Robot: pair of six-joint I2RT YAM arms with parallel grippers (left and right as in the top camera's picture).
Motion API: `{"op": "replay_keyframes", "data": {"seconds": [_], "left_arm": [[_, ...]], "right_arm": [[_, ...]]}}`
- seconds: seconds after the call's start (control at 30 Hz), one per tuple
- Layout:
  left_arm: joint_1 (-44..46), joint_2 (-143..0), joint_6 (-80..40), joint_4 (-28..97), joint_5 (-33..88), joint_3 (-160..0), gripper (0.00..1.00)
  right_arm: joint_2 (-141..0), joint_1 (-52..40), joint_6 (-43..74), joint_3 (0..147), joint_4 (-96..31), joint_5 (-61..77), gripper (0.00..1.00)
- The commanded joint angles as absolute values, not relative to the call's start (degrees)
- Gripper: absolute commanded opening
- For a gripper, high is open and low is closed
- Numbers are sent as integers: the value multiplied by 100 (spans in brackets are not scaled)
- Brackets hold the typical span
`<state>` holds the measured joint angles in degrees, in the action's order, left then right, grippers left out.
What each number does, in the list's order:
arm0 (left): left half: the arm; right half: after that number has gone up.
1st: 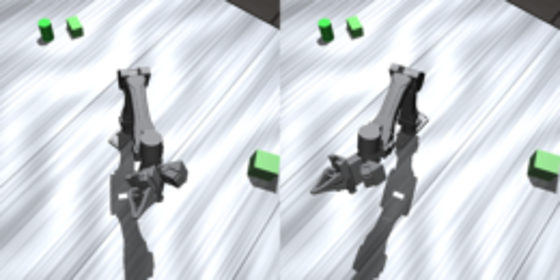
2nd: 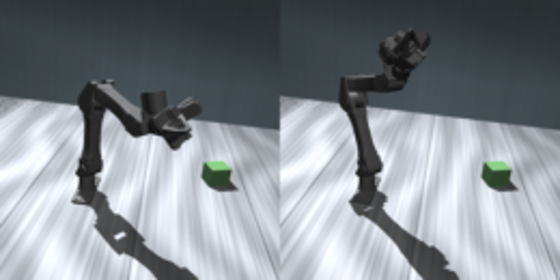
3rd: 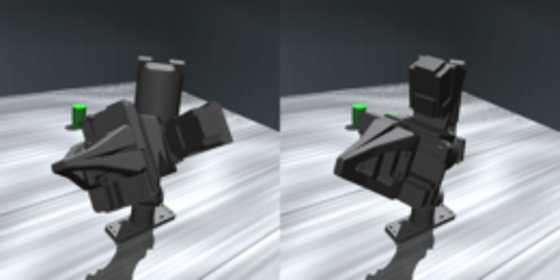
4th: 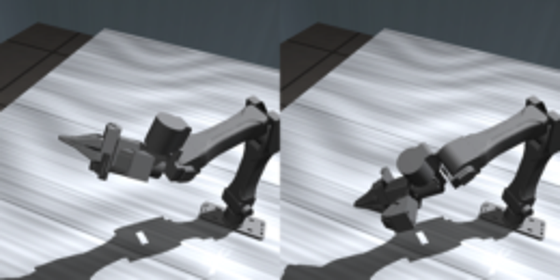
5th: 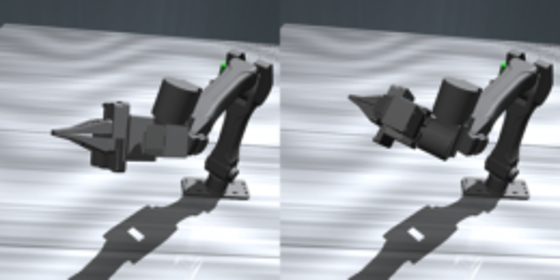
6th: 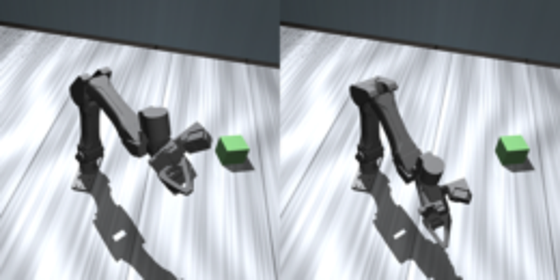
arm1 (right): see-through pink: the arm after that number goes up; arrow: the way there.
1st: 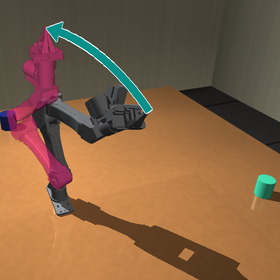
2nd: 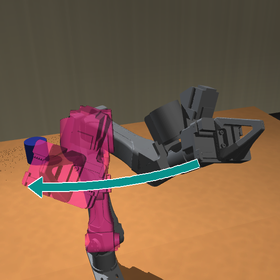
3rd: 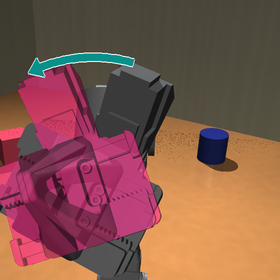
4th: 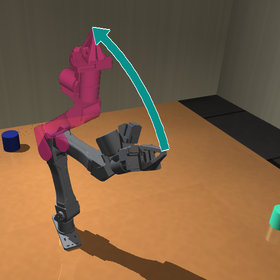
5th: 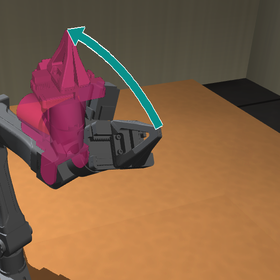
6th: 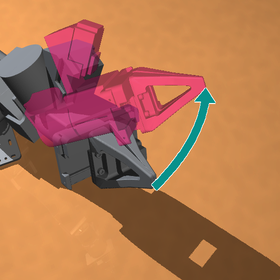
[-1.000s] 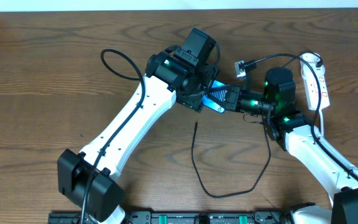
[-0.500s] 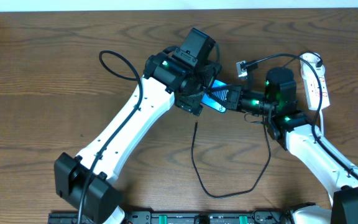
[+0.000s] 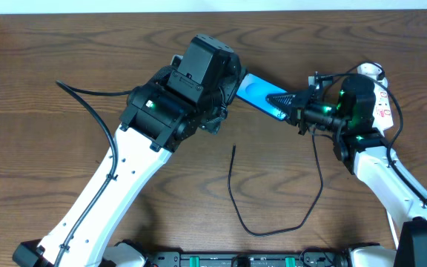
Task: Plug charger to phone and switch on socket
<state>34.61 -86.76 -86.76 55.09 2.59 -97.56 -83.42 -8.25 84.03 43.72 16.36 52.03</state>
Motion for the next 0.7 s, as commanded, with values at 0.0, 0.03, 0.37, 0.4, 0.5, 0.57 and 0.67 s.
{"op": "replay_keyframes", "data": {"seconds": [0.0, 0.03, 0.37, 0.4, 0.5, 0.57, 0.67], "left_arm": [[3450, -8713, -8536, 5537, -5, -9736, 94], [3439, -8731, -8571, 5540, -3, -9736, 94], [2919, -9109, -8943, 4971, 1470, -9736, 94], [2873, -9159, -8943, 4906, 1566, -9736, 94], [2757, -9408, -8943, 4777, 1592, -9736, 94], [2731, -9550, -8943, 4696, 1594, -9736, 95], [2731, -9786, -8943, 4523, 1688, -9736, 95]], "right_arm": [[-8315, -825, 10374, 4451, 2158, 5996, 1], [-8315, -825, 10606, 4451, 2329, 6075, 1], [-8313, -825, 11754, 4453, 3398, 5837, 2], [-8313, -825, 11754, 4453, 3398, 5789, 2], [-8313, -825, 11754, 4458, 3409, 5723, 1], [-8313, -823, 11754, 4458, 3409, 5690, 2], [-8313, -819, 11754, 4458, 3409, 5664, 1]]}}
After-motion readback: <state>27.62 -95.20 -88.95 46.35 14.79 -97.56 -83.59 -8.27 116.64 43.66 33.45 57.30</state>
